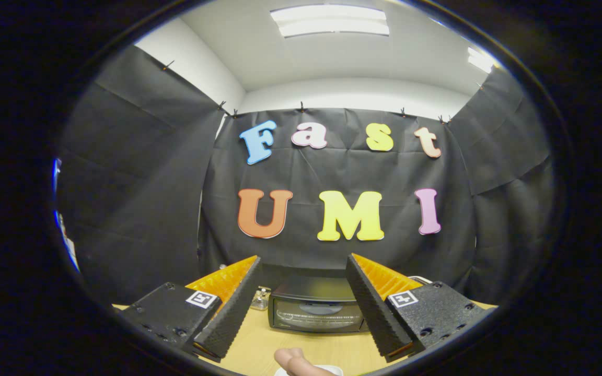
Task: Open the toaster oven, put the food inside, and close the toaster oven door.
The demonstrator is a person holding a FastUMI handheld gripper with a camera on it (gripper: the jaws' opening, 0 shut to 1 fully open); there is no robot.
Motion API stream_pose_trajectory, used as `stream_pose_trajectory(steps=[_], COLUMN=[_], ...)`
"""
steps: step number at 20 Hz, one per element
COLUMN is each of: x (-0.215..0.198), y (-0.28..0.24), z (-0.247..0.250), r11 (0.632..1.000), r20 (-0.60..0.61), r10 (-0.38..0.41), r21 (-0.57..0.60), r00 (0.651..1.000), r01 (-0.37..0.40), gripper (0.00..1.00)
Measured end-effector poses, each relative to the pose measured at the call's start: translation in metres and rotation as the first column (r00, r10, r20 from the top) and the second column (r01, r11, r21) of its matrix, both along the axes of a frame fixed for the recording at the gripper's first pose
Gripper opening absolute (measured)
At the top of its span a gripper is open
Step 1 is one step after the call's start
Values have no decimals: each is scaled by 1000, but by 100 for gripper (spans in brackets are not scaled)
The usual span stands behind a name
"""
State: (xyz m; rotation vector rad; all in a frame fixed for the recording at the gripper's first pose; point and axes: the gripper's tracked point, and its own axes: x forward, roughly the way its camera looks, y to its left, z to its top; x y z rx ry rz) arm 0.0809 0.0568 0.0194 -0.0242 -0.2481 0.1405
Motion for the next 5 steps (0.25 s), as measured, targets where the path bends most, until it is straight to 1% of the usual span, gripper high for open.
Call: stream_pose_trajectory(steps=[1, 2, 5], x=[-7, -14, -36], y=[-3, -10, -34], z=[12, 20, 22], r11=[1000, 1000, 999], r20=[-19, -47, -143], r10=[7, -7, -45], r21=[-5, -16, -17], r00=[1000, 999, 989], r01=[-7, 7, 43], gripper=[100, 100, 100])
